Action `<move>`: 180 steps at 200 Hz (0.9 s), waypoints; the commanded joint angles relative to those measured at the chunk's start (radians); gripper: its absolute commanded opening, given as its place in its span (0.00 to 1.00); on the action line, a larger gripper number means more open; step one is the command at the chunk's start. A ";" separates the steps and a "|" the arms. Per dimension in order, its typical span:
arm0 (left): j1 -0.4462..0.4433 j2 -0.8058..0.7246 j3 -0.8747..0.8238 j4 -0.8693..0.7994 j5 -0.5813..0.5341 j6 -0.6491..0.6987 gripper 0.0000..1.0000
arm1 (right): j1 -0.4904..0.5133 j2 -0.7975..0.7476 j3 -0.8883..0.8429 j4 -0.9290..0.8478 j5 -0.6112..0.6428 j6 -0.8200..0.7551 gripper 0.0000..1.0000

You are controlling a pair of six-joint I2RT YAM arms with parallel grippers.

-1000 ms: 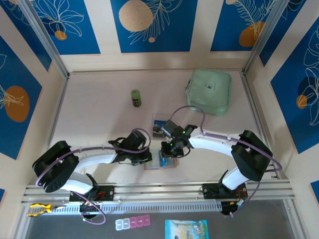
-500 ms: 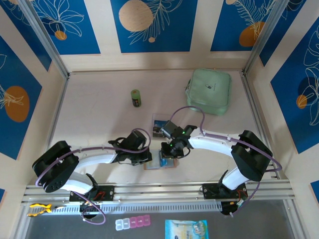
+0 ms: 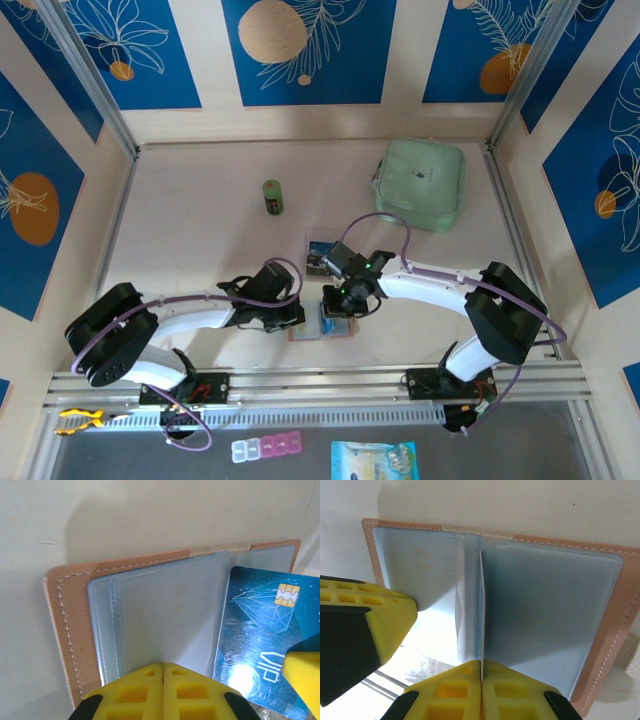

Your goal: Take the credit cards out of the card holder

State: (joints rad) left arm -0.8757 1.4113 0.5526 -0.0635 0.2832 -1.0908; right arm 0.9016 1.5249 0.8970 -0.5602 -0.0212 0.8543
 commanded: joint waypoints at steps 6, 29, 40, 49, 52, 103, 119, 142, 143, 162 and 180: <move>-0.008 -0.004 0.018 -0.045 -0.010 0.017 0.02 | 0.003 -0.045 0.029 -0.059 0.027 0.001 0.09; -0.006 -0.027 0.030 -0.063 -0.016 0.018 0.03 | -0.003 -0.065 0.043 -0.083 0.034 -0.021 0.08; -0.006 -0.043 0.033 -0.073 -0.026 0.019 0.04 | -0.007 -0.075 0.051 -0.100 0.037 -0.033 0.08; -0.006 -0.056 0.033 -0.074 -0.033 0.019 0.04 | -0.009 -0.085 0.058 -0.117 0.045 -0.044 0.07; -0.006 -0.059 0.033 -0.076 -0.036 0.020 0.05 | -0.010 -0.089 0.060 -0.122 0.048 -0.048 0.07; 0.001 -0.121 0.048 -0.129 -0.044 0.049 0.09 | -0.062 -0.142 0.115 -0.204 0.070 -0.208 0.06; 0.005 -0.143 0.041 -0.131 -0.048 0.057 0.09 | -0.081 -0.151 0.148 -0.225 0.075 -0.303 0.05; 0.010 -0.166 0.029 -0.129 -0.044 0.070 0.09 | -0.108 -0.150 0.195 -0.248 0.066 -0.465 0.04; 0.010 -0.167 0.029 -0.130 -0.043 0.073 0.09 | -0.109 -0.150 0.197 -0.249 0.066 -0.471 0.04; 0.024 -0.176 0.030 -0.148 -0.026 0.108 0.09 | -0.131 -0.136 0.238 -0.275 0.053 -0.633 0.04; 0.039 -0.187 0.039 -0.176 -0.015 0.142 0.10 | -0.135 -0.119 0.274 -0.295 0.079 -0.797 0.04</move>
State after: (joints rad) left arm -0.8581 1.2488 0.5785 -0.1787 0.2539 -1.0168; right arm 0.7750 1.3956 1.1172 -0.7914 0.0467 0.3351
